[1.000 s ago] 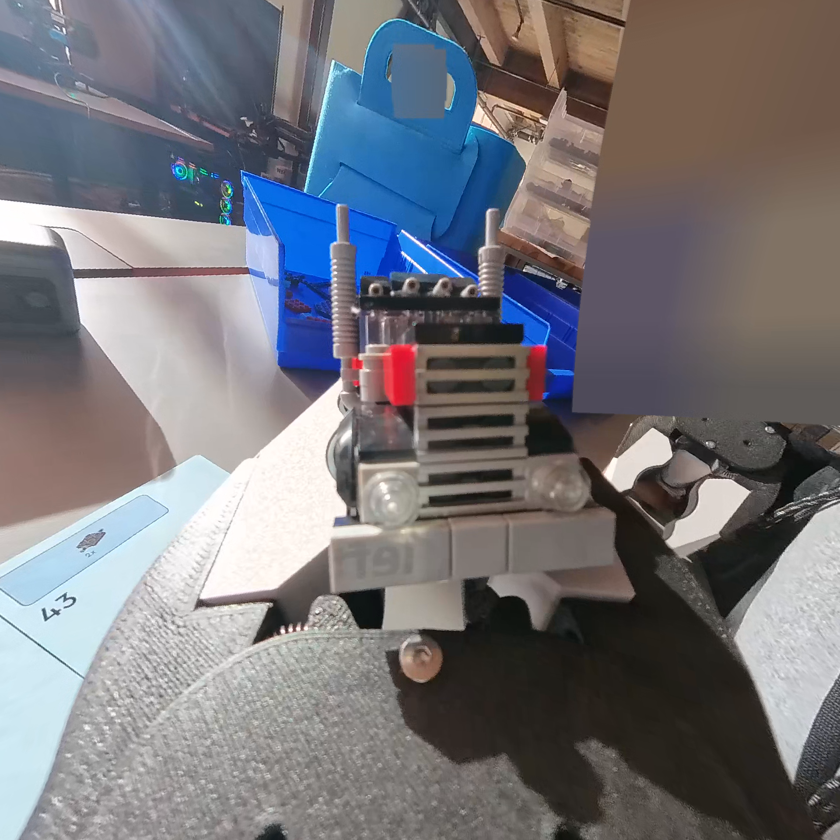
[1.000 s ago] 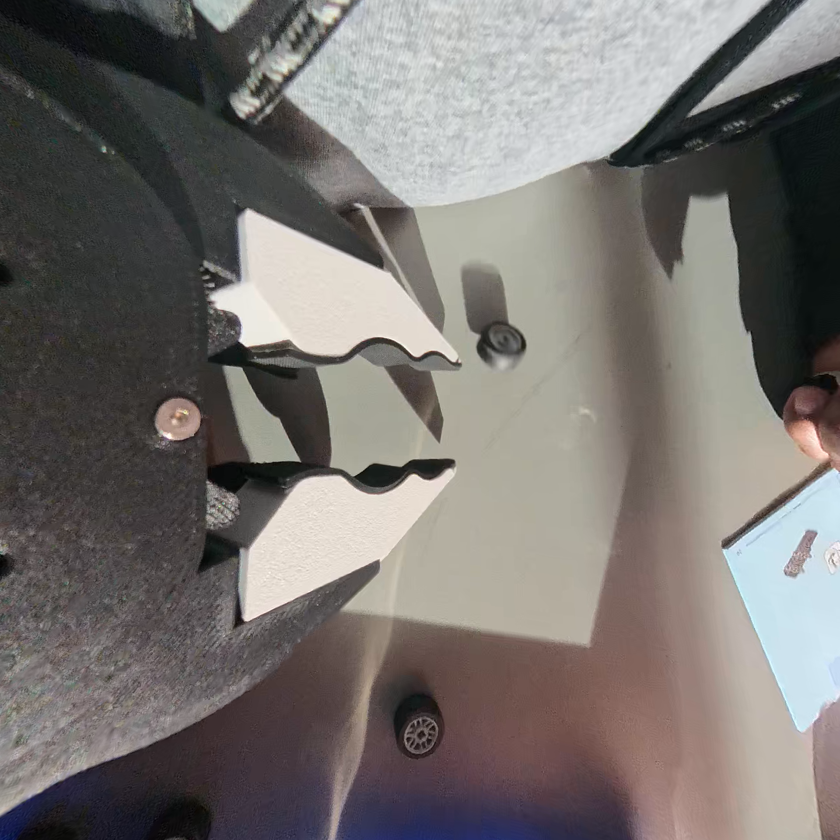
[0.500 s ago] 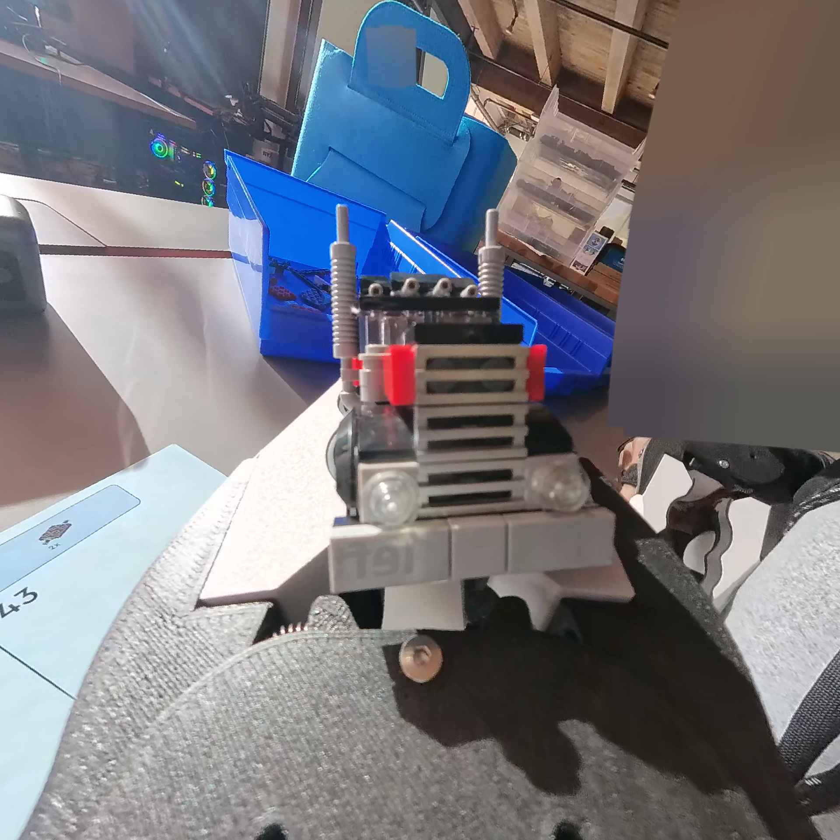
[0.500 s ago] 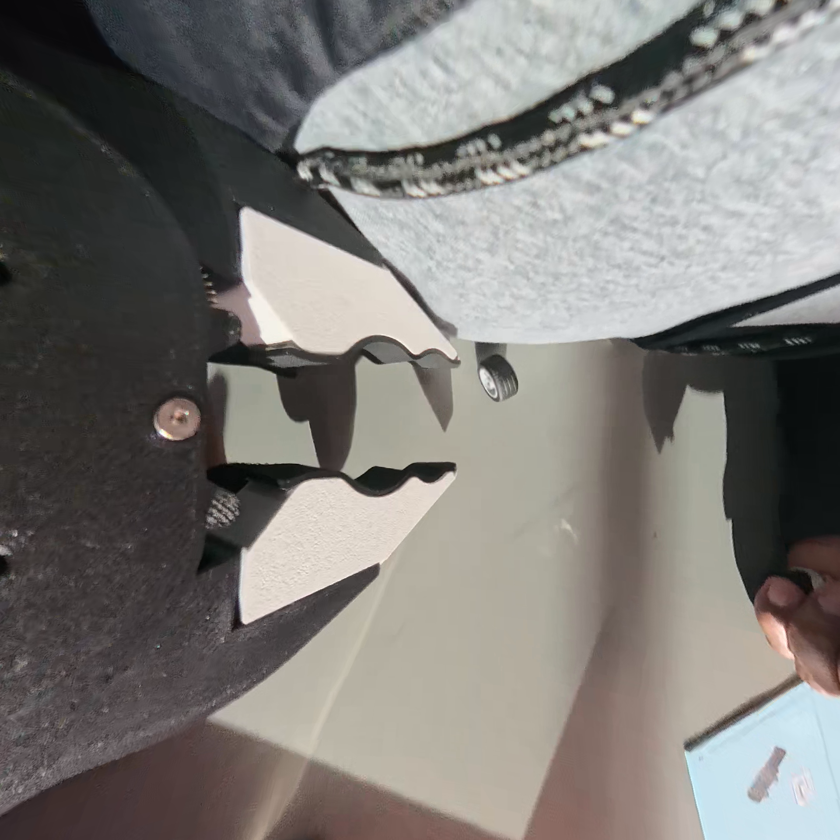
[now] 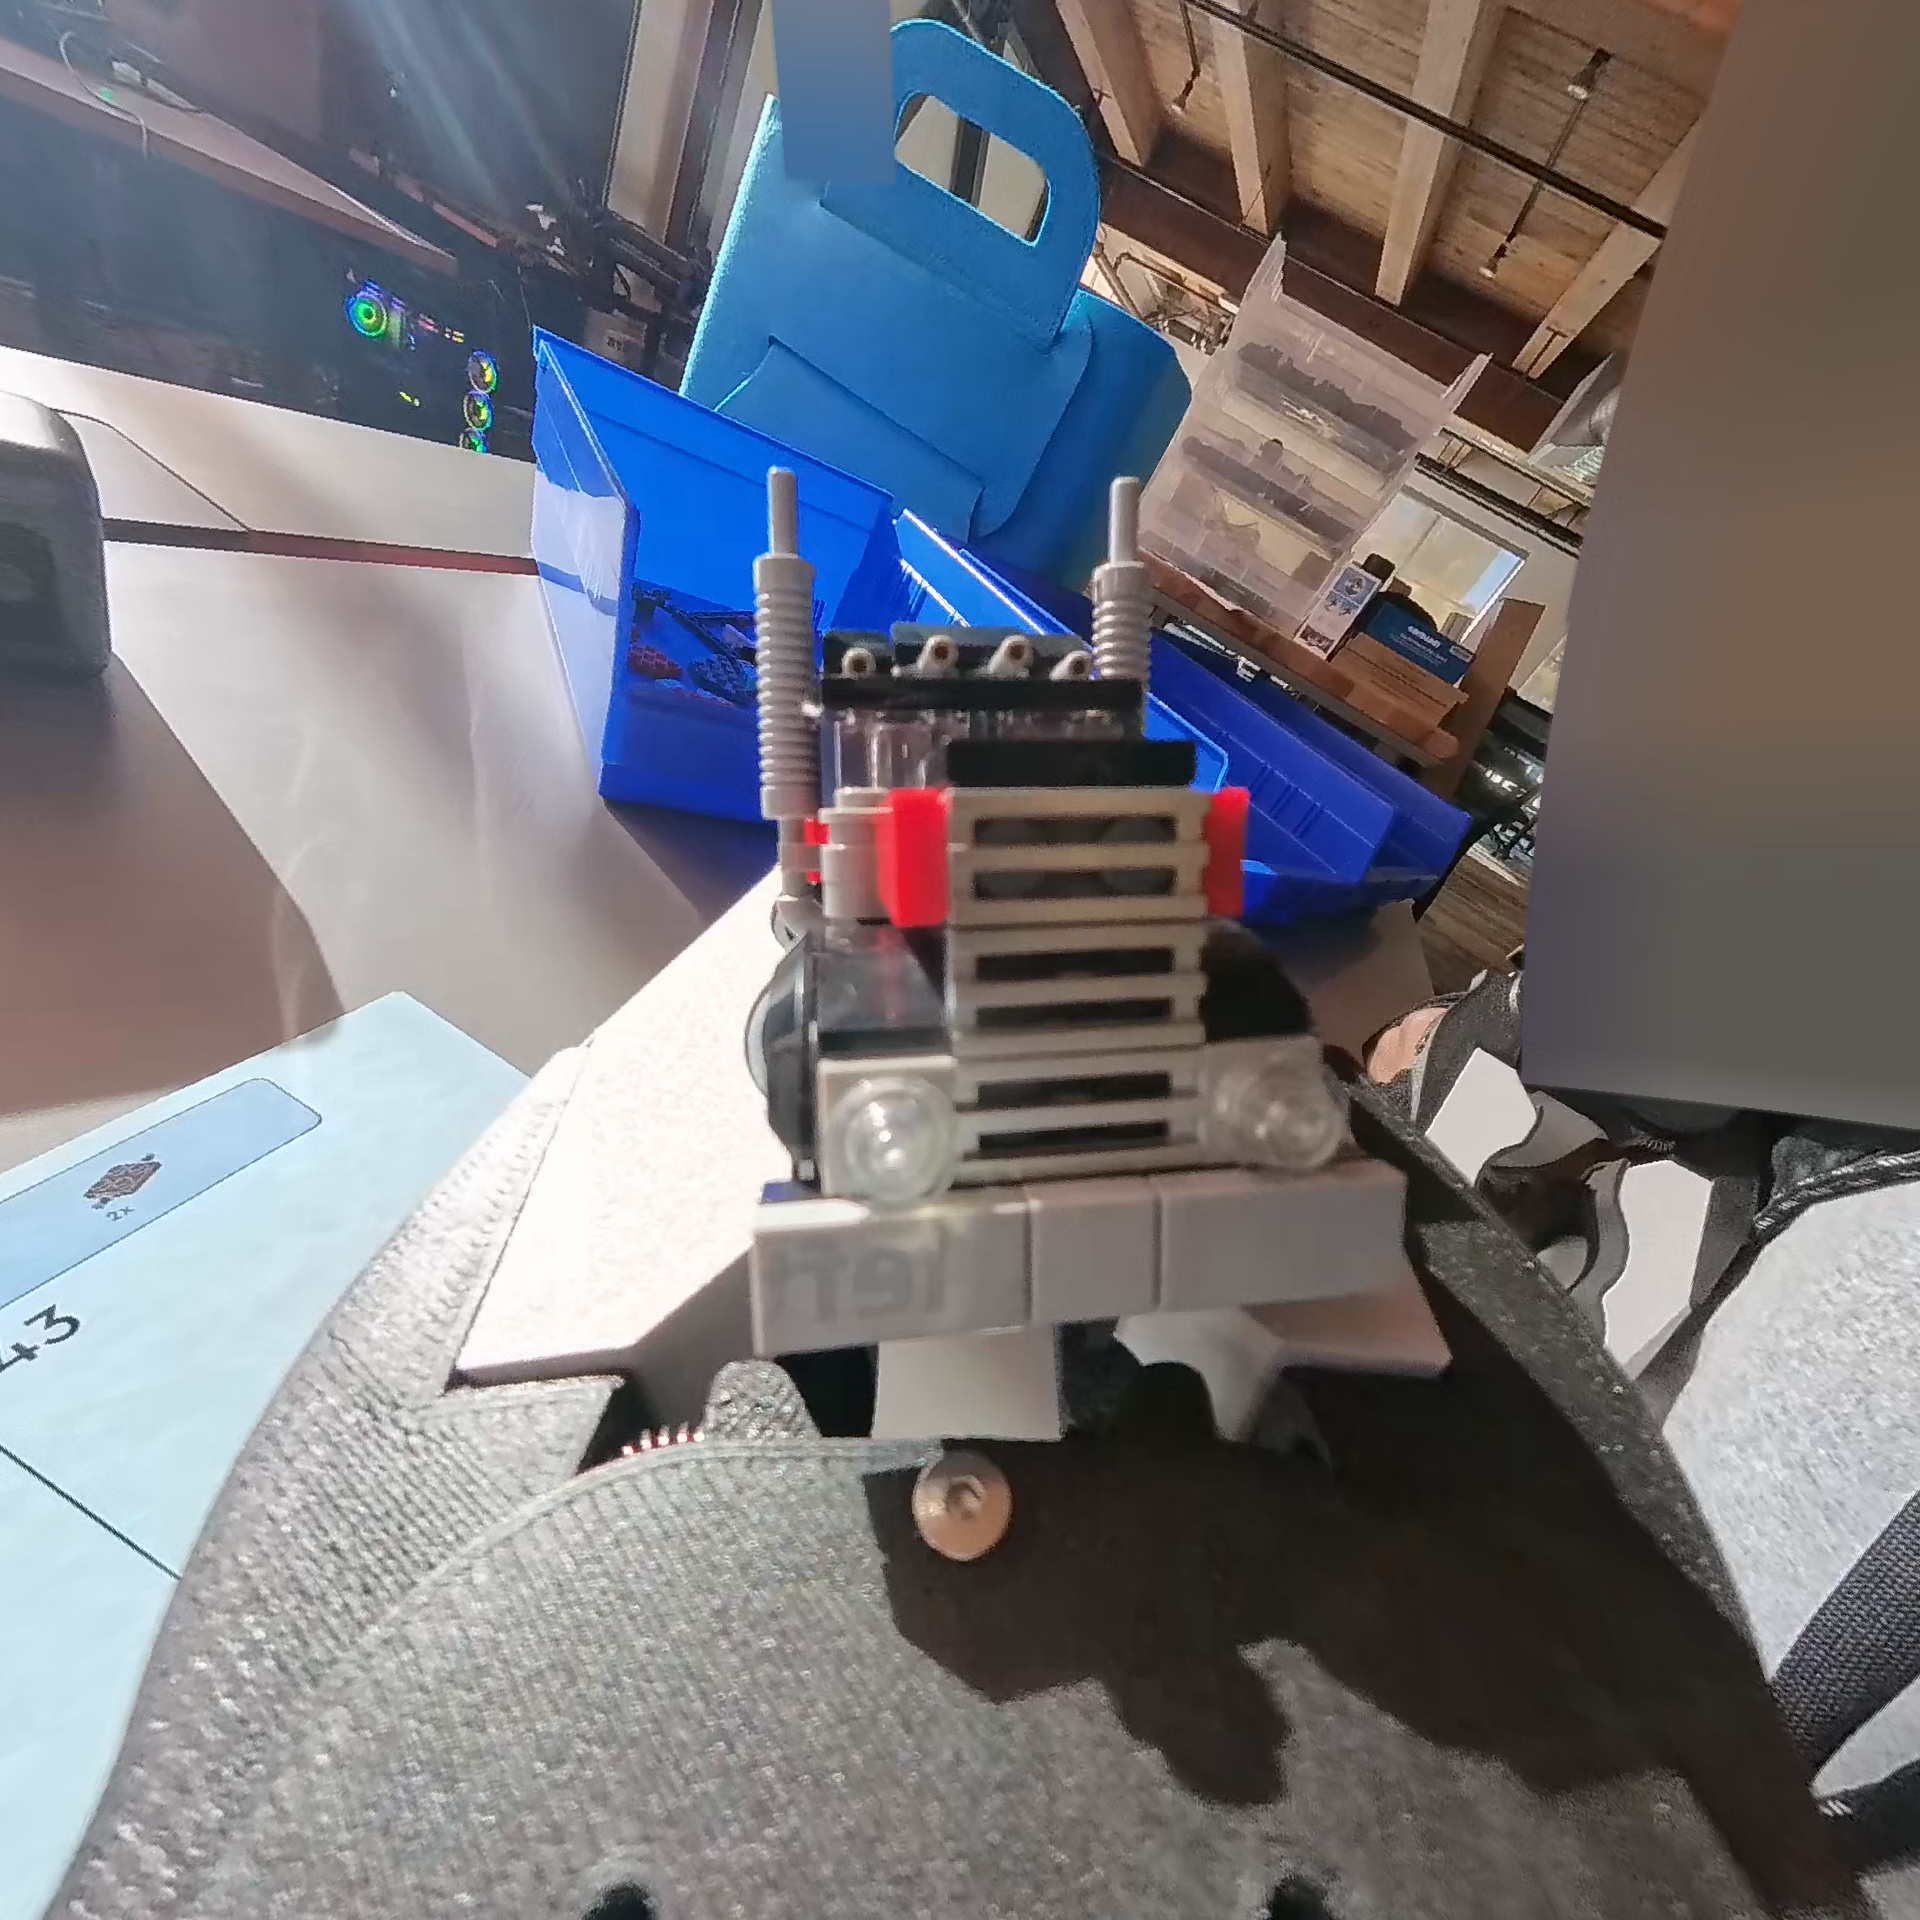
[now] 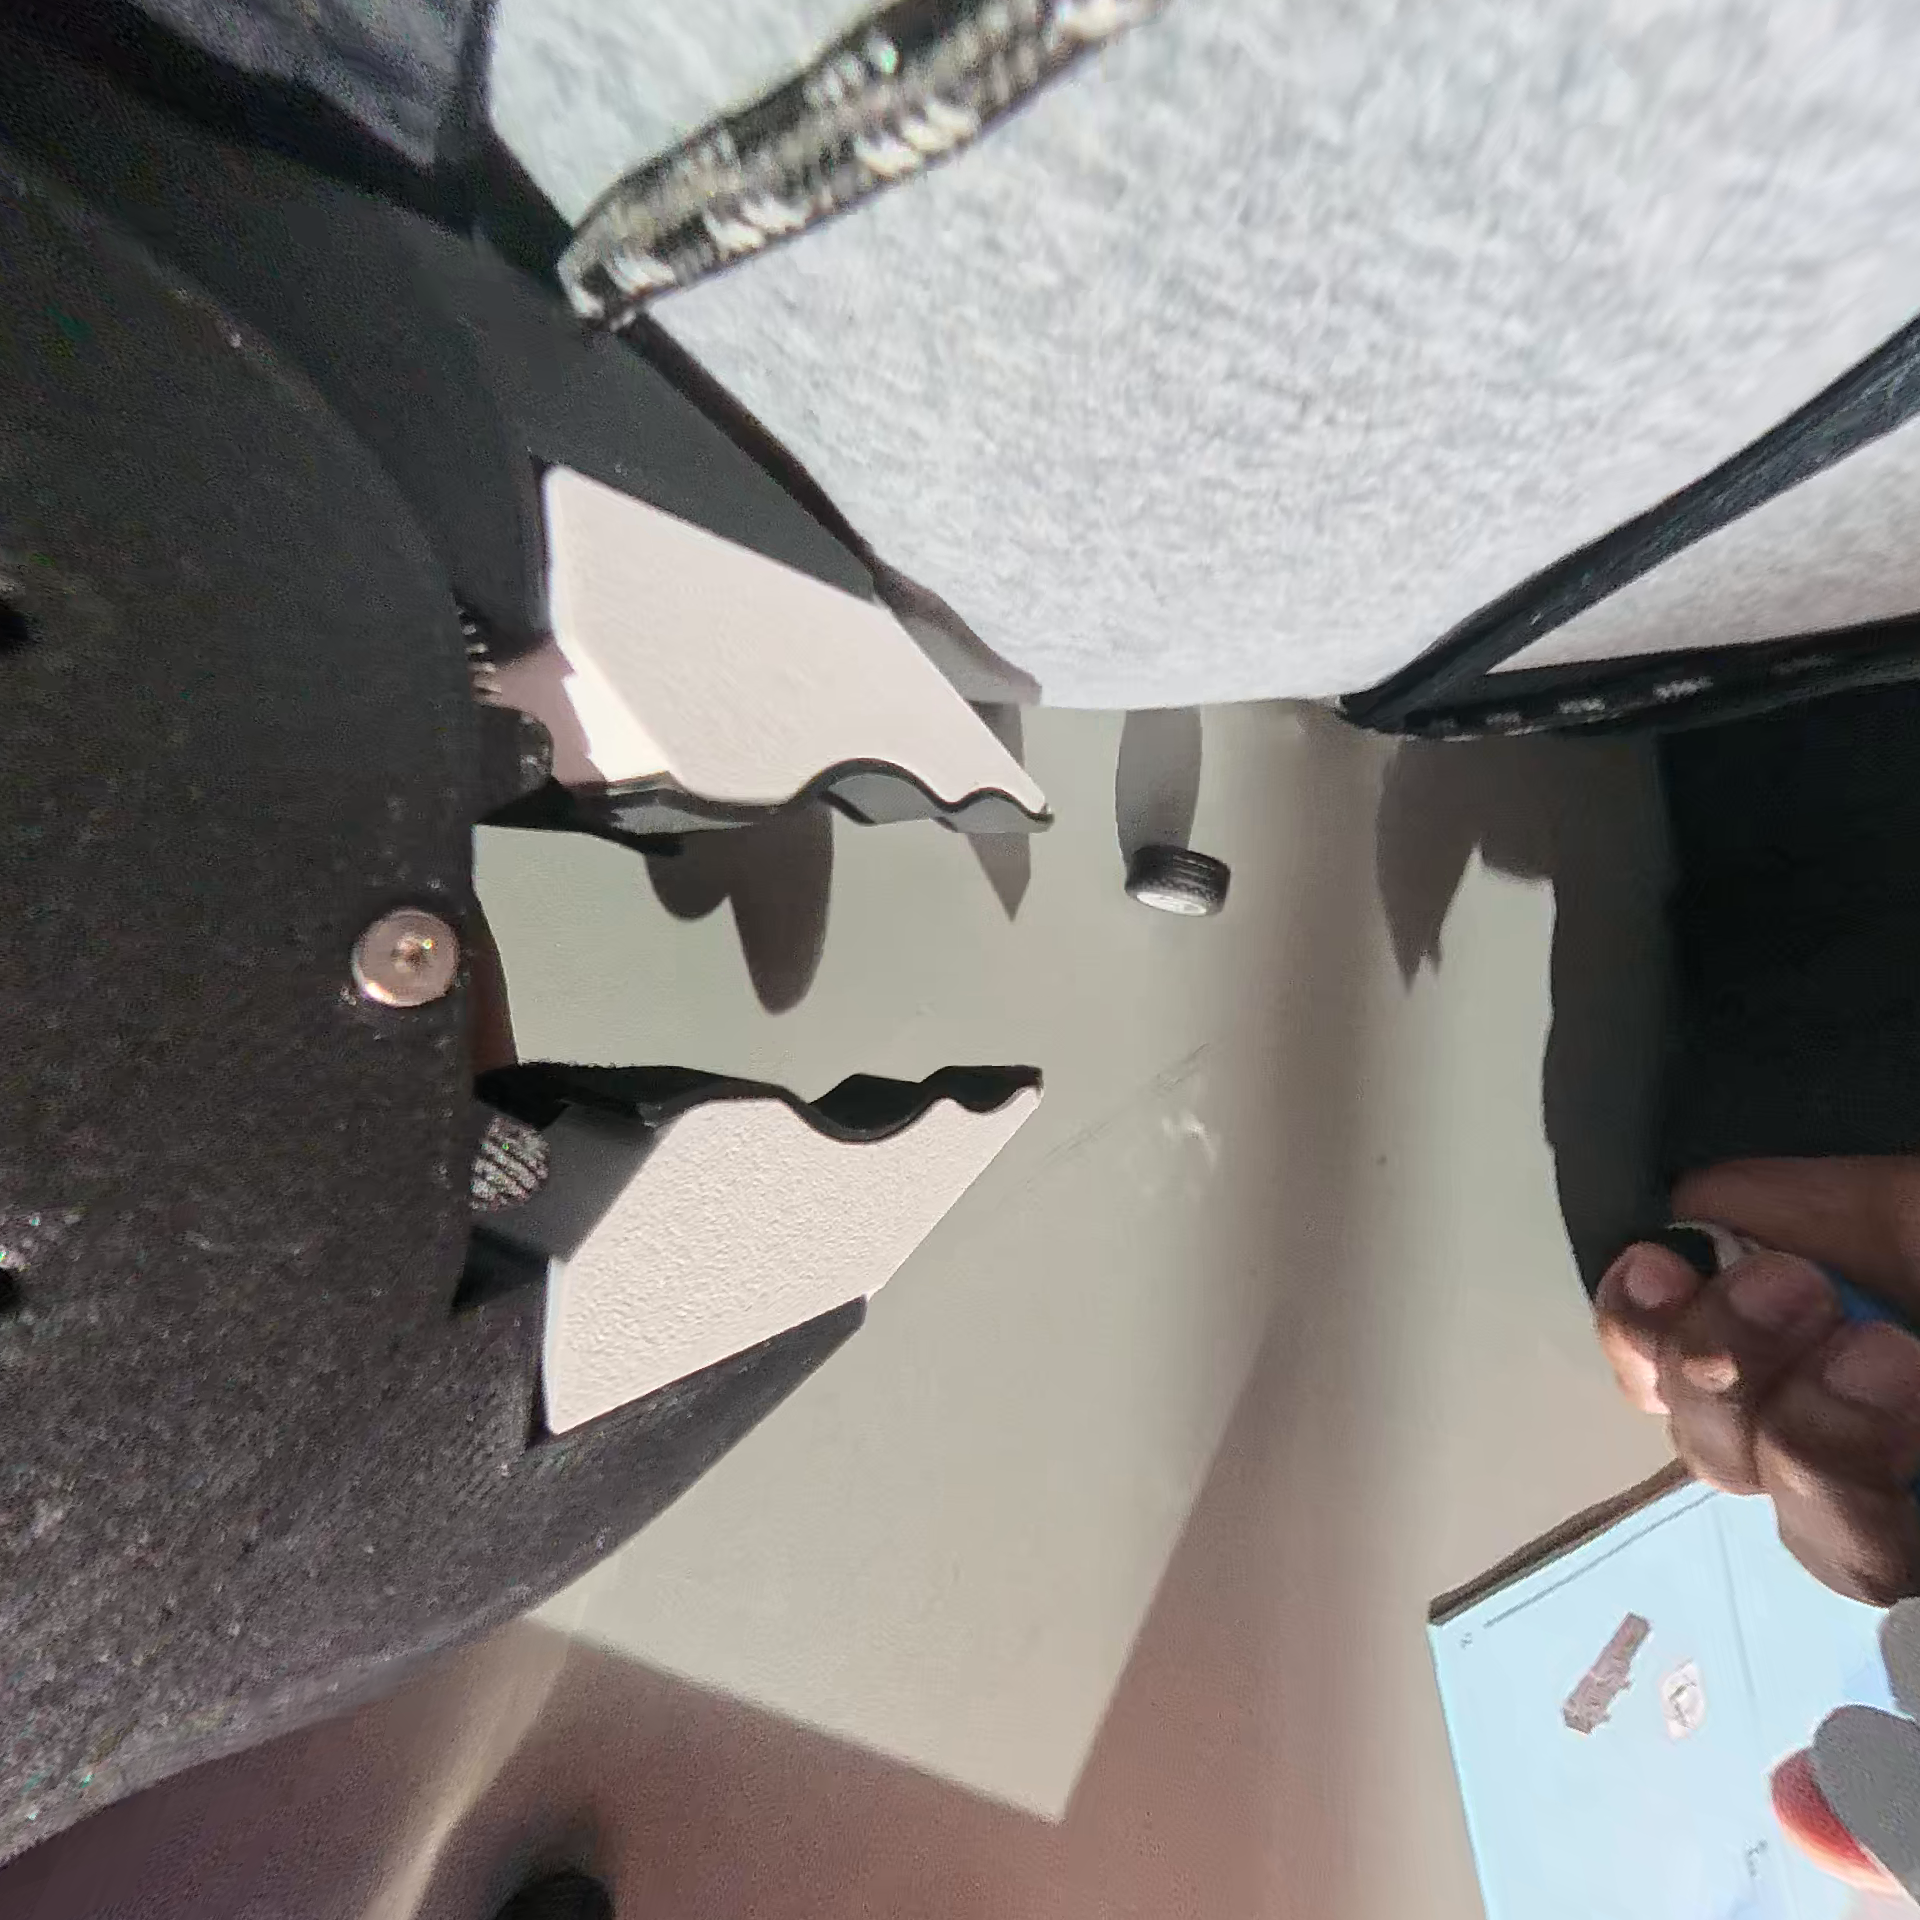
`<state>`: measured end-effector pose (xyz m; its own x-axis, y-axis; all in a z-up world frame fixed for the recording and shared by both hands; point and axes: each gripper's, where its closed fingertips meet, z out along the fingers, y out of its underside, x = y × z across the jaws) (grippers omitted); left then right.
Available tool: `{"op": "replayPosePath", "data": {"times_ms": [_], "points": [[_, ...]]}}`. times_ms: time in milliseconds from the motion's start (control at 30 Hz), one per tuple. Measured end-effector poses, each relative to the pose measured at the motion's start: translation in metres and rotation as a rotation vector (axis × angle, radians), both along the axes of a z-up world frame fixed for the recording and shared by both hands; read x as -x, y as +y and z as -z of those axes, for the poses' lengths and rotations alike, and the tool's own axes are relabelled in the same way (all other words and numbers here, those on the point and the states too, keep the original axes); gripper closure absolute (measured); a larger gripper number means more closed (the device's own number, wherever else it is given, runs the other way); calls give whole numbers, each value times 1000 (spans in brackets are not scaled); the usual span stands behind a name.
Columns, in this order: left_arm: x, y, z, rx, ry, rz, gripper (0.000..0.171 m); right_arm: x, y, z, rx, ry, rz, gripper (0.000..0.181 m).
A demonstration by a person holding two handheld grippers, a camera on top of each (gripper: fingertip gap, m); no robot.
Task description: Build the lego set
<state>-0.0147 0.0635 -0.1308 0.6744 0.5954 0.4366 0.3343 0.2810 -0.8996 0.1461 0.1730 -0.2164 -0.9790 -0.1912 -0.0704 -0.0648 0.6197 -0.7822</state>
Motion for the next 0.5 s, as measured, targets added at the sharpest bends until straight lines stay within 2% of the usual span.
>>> {"op": "replayPosePath", "data": {"times_ms": [100,133,233,367,467,500], "points": [[1,1,1,0,-4,1,115,-6,-10,-1,12,14,-69,133],[1,1,1,-3,-5,1,119,-9,-15,0,6,19,-107,134],[2,0,1,-10,-10,-1,116,-24,-31,1,0,35,-237,136],[2,-3,0,-36,-19,-8,119,-25,-57,6,-21,65,-295,140],[3,-7,-2,-58,-29,-17,119,-25,-70,13,-58,106,-308,167],[4,-9,-2,-66,-34,-19,119,-21,-74,12,-52,117,-291,168]]}}
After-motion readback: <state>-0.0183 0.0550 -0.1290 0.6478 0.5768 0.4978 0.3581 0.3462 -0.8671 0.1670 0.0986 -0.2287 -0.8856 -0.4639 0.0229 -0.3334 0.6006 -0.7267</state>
